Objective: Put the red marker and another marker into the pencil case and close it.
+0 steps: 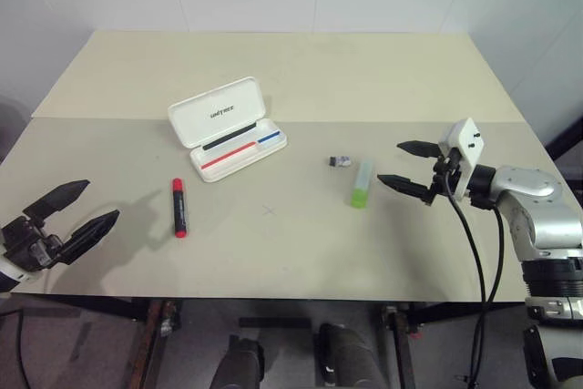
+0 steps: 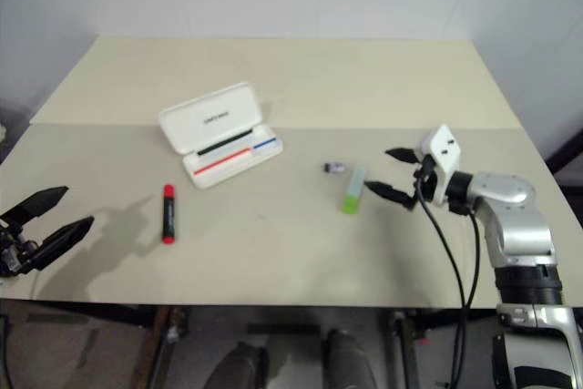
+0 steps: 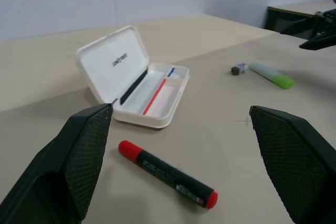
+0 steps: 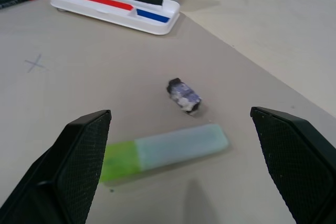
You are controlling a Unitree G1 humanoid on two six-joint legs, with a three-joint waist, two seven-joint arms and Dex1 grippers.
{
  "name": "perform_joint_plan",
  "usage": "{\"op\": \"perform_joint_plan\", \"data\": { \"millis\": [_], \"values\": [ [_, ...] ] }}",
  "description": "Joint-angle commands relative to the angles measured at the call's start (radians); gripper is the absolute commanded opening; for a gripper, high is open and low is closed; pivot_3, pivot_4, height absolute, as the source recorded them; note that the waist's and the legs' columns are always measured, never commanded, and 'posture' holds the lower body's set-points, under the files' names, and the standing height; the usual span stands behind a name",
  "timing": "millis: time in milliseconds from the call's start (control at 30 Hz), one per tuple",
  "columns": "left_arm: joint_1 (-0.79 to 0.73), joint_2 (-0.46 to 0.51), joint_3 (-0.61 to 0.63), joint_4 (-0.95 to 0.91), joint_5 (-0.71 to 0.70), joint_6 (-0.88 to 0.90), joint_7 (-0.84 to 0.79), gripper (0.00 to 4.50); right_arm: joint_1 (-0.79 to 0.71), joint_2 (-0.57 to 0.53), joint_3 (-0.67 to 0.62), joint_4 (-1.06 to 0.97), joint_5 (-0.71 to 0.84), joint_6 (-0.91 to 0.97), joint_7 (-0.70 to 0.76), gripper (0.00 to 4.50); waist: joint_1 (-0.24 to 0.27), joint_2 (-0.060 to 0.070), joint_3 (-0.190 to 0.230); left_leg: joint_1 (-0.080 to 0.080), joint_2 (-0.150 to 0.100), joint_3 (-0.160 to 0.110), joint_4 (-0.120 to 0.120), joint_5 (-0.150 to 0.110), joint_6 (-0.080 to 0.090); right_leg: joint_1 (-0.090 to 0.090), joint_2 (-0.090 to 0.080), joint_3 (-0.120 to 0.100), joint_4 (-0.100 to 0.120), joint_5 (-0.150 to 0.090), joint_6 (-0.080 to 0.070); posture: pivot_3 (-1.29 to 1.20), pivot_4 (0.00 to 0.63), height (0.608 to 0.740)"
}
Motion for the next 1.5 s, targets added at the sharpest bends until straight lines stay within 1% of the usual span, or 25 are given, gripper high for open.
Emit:
{"op": "perform_joint_plan", "data": {
  "millis": [33, 233, 433, 567, 667, 867, 1067, 1200, 1333, 1500],
  "values": [
    [-0.036, 0.043, 0.005, -0.013, -0.012, 0.017, -0.007, 4.45, 0.018, 0.02, -0.041, -0.074, 0.039, 0.011, -0.042, 4.5, 0.0, 0.0, 0.0, 0.0, 0.0, 0.0, 0.0, 0.0, 0.0, 0.0, 0.0, 0.0, 0.0, 0.0, 0.0, 0.0, 0.15, 0.74],
    [-0.111, 0.034, -0.06, -0.01, 0.015, 0.011, 0.012, 4.45, 0.084, 0.06, -0.04, -0.175, 0.066, 0.035, -0.1, 4.5, 0.0, 0.0, 0.0, 0.0, 0.0, 0.0, 0.0, 0.0, 0.0, 0.0, 0.0, 0.0, 0.0, 0.0, 0.0, 0.0, 0.15, 0.74],
    [-0.238, 0.02, -0.156, 0.062, 0.092, -0.041, 0.043, 4.45, 0.116, 0.08, -0.032, -0.281, 0.093, 0.087, -0.149, 4.5, 0.001, 0.0, 0.0, 0.0, 0.0, 0.0, 0.0, 0.0, 0.0, 0.0, 0.0, 0.0, 0.001, 0.0, 0.0, 0.0, 0.15, 0.74],
    [-0.296, -0.007, -0.25, 0.1, 0.151, -0.041, 0.071, 4.45, 0.134, 0.105, -0.009, -0.282, 0.083, 0.078, -0.164, 4.5, 0.001, 0.0, 0.0, 0.0, -0.001, 0.0, 0.0, 0.0, 0.0, 0.0, 0.0, 0.0, 0.0, 0.001, 0.001, 0.0, 0.15, 0.74],
    [-0.335, -0.017, -0.298, 0.125, 0.165, -0.021, 0.071, 4.45, 0.163, 0.113, -0.018, -0.32, 0.089, 0.082, -0.182, 4.5, 0.001, -0.001, 0.0, 0.0, -0.001, 0.0, 0.0, 0.0, 0.0, 0.0, 0.0, 0.0, 0.0, 0.001, 0.001, 0.0, 0.15, 0.74],
    [-0.492, 0.002, -0.412, 0.301, 0.271, -0.014, 0.071, 4.45, 0.264, 0.124, -0.049, -0.397, 0.107, 0.088, -0.232, 4.5, 0.005, -0.001, 0.0, 0.0, -0.001, 0.0, 0.001, 0.0, 0.0, 0.0, 0.0, 0.0, 0.001, 0.001, 0.002, 0.0, 0.15, 0.74],
    [-0.701, -0.009, -0.53, 0.544, 0.37, -0.094, -0.056, 4.45, 0.339, 0.136, -0.065, -0.462, 0.119, 0.094, -0.279, 4.5, 0.008, -0.003, 0.0, -0.001, -0.002, 0.0, 0.002, 0.0, 0.0, 0.0, 0.001, 0.0, 0.002, 0.001, 0.002, 0.0, 0.15, 0.74],
    [-0.837, -0.043, -0.61, 0.715, 0.452, -0.164, -0.12, 4.45, 0.379, 0.142, -0.08, -0.495, 0.121, 0.096, -0.313, 4.5, 0.013, -0.004, 0.0, -0.001, -0.002, 0.0, 0.002, 0.0, 0.0, 0.0, 0.001, 0.0, 0.001, 0.001, 0.003, 0.0, 0.15, 0.74],
    [-0.918, -0.081, -0.667, 0.842, 0.529, -0.236, -0.144, 4.45, 0.428, 0.141, -0.101, -0.53, 0.126, 0.09, -0.333, 4.5, 0.018, -0.005, 0.0, -0.001, -0.002, 0.001, 0.002, 0.0, 0.0, 0.0, 0.001, 0.0, 0.001, 0.001, 0.003, 0.0, 0.15, 0.74],
    [-0.984, -0.128, -0.723, 0.977, 0.623, -0.288, -0.109, 4.45, 0.468, 0.141, -0.121, -0.561, 0.129, 0.088, -0.352, 4.5, 0.024, -0.007, 0.001, -0.002, -0.002, 0.001, 0.003, 0.0, 0.001, 0.0, 0.002, 0.0, 0.001, 0.001, 0.003, 0.0, 0.15, 0.74]
  ]
}}
